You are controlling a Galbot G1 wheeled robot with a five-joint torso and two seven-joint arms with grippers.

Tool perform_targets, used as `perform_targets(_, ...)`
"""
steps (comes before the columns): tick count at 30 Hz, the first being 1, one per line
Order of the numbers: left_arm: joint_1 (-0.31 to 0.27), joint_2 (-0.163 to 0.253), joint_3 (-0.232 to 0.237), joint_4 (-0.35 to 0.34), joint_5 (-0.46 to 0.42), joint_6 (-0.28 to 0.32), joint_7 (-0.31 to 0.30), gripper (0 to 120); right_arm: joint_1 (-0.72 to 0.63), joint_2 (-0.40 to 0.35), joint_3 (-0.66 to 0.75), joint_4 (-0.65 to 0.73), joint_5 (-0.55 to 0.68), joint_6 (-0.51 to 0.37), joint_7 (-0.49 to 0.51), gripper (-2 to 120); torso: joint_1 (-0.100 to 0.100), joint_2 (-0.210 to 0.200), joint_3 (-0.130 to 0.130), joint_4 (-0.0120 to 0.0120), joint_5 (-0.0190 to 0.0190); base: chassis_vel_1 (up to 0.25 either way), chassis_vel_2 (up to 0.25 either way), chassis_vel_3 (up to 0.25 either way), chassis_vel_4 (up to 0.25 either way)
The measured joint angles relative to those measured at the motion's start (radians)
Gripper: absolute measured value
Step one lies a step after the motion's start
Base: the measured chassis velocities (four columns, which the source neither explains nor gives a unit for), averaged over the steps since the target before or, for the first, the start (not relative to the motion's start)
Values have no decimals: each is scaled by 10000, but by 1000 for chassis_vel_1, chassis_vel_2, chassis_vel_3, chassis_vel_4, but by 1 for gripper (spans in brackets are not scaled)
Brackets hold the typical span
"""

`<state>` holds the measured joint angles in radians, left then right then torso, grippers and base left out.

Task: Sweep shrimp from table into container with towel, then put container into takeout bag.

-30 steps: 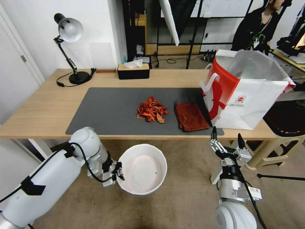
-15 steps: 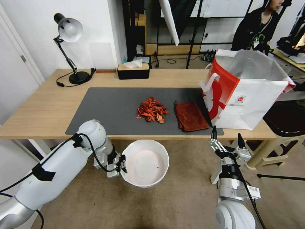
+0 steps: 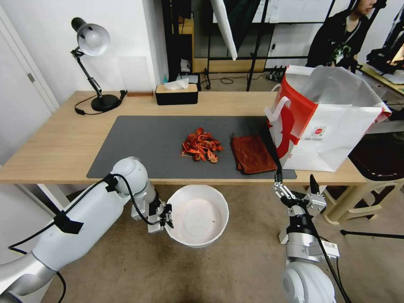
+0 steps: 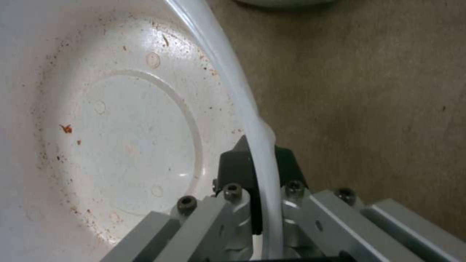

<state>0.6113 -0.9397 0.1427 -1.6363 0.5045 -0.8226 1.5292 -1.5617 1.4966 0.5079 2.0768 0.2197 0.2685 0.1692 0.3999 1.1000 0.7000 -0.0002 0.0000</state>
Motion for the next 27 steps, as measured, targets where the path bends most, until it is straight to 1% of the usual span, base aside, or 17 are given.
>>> perform_targets(4,-81,-134,138,74,17,0,-1,0,357,-344,-126,204,241,-840,126,100,1,0,0,3,0,0,0,0,0)
perform_targets(5,-81,-134,138,74,17,0,-1,0,357,-344,-126,204,241,-840,126,100,1,0,0,3,0,0,0,0,0)
perform_targets(8,-173,-255,221,179,31,0,-1,0,542,-635,-229,288,499,-1293,185,100,1,0,1,2,1,0,0,0,0)
perform_targets(10,-234,-309,267,231,33,0,-1,0,581,-758,-254,323,630,-1439,211,100,1,0,0,3,0,0,0,0,0)
perform_targets(13,-540,-503,531,421,12,0,-1,0,592,-933,-236,376,767,-1632,239,100,1,0,0,3,2,0,0,0,0)
perform_targets(14,-540,-503,531,421,12,0,-1,0,592,-933,-236,376,767,-1632,239,100,1,0,0,3,2,0,0,0,0)
perform_targets(15,-657,-584,660,493,-16,0,-1,0,581,-962,-206,413,810,-1698,246,100,1,0,0,3,2,0,0,0,0)
perform_targets(17,-1084,-901,1182,761,-126,0,-1,0,538,-997,-85,550,897,-1906,328,100,1,0,1,3,2,0,0,0,0)
perform_targets(18,-1084,-901,1182,761,-126,0,-1,0,538,-997,-85,550,897,-1906,328,100,1,0,1,3,2,0,0,0,0)
perform_targets(19,-1238,-1044,1382,854,-176,0,-4,0,535,-1005,-35,601,913,-2007,393,100,1,2,0,-5,2,0,0,0,0)
perform_targets(20,-1287,-1093,1460,888,-193,0,-6,0,569,-1028,-21,614,942,-2097,437,100,1,2,0,-11,-4,0,0,0,0)
perform_targets(21,-1330,-1133,1547,921,-204,0,-6,0,646,-1076,-8,619,992,-2232,488,100,1,2,0,-9,-3,0,0,0,0)
perform_targets(25,-1349,-1150,1589,934,-205,0,-5,0,749,-1138,-7,619,1059,-2370,527,100,1,2,1,-4,3,0,0,0,0)
perform_targets(27,-1356,-1156,1612,964,-204,0,-5,0,877,-1211,-8,595,1116,-2470,565,100,1,2,0,4,2,0,0,0,0)
